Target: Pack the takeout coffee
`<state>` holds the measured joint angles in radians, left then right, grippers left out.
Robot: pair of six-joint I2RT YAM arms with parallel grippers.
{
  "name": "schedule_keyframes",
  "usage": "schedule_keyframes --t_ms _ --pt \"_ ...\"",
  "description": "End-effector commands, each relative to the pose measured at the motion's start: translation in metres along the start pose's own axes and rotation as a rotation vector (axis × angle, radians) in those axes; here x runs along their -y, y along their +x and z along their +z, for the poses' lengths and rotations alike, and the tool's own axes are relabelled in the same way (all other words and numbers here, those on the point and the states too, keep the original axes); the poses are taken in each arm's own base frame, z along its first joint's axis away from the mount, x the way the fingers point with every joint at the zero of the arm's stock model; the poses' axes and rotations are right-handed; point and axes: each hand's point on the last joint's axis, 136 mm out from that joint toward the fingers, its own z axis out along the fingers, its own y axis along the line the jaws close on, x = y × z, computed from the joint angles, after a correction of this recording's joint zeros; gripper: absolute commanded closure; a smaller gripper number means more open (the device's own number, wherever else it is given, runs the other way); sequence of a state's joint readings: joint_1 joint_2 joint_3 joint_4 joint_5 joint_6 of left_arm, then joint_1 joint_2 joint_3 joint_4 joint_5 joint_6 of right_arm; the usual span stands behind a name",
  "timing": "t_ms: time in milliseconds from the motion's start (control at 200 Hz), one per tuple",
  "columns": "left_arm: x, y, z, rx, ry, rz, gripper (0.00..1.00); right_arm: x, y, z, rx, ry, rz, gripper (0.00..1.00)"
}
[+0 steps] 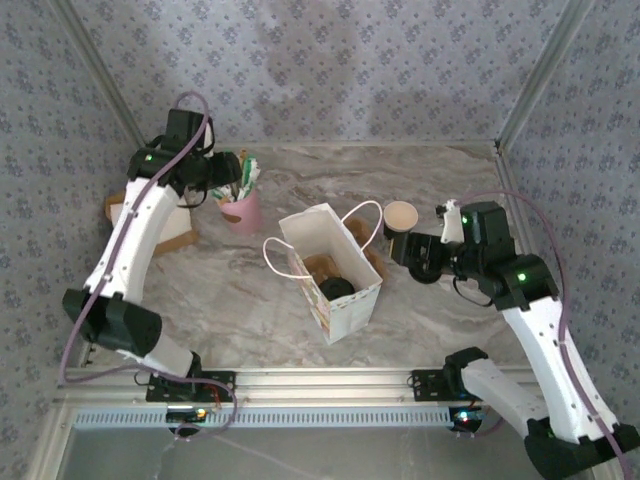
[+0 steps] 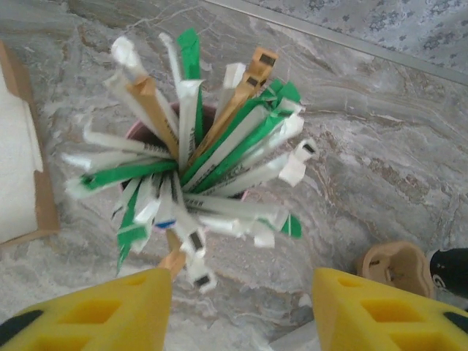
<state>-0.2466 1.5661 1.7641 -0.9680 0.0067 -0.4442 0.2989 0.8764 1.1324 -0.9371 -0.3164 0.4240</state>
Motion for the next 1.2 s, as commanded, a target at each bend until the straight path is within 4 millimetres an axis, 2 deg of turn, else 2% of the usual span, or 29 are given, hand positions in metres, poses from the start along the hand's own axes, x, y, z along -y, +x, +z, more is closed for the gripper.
schedule_keyframes --t_ms 0,120,140,280,485,690,919,1104,1194 --pt "0.006 -0.014 0.009 -0.008 0.004 0.045 0.51 -0.013 -0.012 0.001 -0.003 -0.094 -0.005 0.0" --pt "0.009 -0.023 0.035 -0.038 -0.002 0.055 0.57 -0.008 -0.015 0.009 -0.018 -0.093 0.026 0.0" --pt "0.011 -0.032 0.032 -0.018 0.003 0.057 0.58 -0.007 -0.015 0.01 -0.02 -0.094 0.029 0.0" --pt "0.005 -0.049 0.049 -0.013 -0.036 0.046 0.6 -0.003 -0.017 0.016 -0.029 -0.092 0.046 0.0" --pt "-0.004 -0.06 0.077 -0.038 -0.095 0.04 0.67 0.0 -0.017 0.023 -0.04 -0.092 0.06 0.0" --pt "-0.015 -0.065 0.09 -0.05 -0.156 0.04 0.68 0.003 -0.017 0.027 -0.048 -0.091 0.072 0.0" --pt "-0.029 -0.065 0.099 -0.066 -0.191 0.031 0.61 0.004 -0.016 0.032 -0.06 -0.1 0.079 0.0" --pt "-0.029 -0.066 0.108 -0.081 -0.171 0.022 0.6 0.006 -0.015 0.032 -0.064 -0.098 0.084 0.0" --pt "-0.027 -0.067 0.113 -0.09 -0.161 0.024 0.63 0.006 -0.015 0.032 -0.064 -0.098 0.085 0.0"
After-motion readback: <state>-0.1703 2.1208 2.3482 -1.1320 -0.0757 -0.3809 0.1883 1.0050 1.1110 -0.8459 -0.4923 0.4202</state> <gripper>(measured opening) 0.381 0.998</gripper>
